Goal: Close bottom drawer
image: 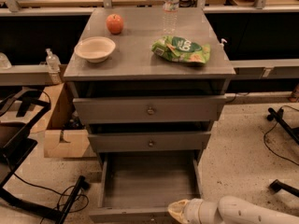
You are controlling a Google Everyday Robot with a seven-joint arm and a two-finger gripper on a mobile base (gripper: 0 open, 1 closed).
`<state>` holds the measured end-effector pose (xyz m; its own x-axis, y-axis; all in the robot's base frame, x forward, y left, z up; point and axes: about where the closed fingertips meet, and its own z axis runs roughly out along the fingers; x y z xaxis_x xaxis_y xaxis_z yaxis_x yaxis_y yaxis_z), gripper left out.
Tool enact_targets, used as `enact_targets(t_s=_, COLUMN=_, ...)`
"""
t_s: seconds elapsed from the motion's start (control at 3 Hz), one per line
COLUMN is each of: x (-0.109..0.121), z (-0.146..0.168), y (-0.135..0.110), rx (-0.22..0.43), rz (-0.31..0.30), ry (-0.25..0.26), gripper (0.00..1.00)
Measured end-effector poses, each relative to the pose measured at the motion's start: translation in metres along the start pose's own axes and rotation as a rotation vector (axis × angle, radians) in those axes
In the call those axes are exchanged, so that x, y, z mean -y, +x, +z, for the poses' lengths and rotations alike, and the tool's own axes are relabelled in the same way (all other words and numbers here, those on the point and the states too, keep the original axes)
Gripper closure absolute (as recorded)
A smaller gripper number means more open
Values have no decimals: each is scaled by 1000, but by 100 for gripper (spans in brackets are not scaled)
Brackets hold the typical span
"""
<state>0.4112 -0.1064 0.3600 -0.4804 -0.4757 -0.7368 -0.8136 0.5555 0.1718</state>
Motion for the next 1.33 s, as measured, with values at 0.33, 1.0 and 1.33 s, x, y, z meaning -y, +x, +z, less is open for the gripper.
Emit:
enact_targets(t_s=0.33, x=-2, z=4, y=0, rx=-7, rz=-6, ry=-11, gripper=100)
enact_targets(t_s=1.0, x=-2, z=33, y=20, rx=-50, rz=8, ry=-27, gripper=100)
enact_targets(t_s=1.33, x=8, z=85, y=62, rx=-143, rz=23, ry=-49, gripper=100)
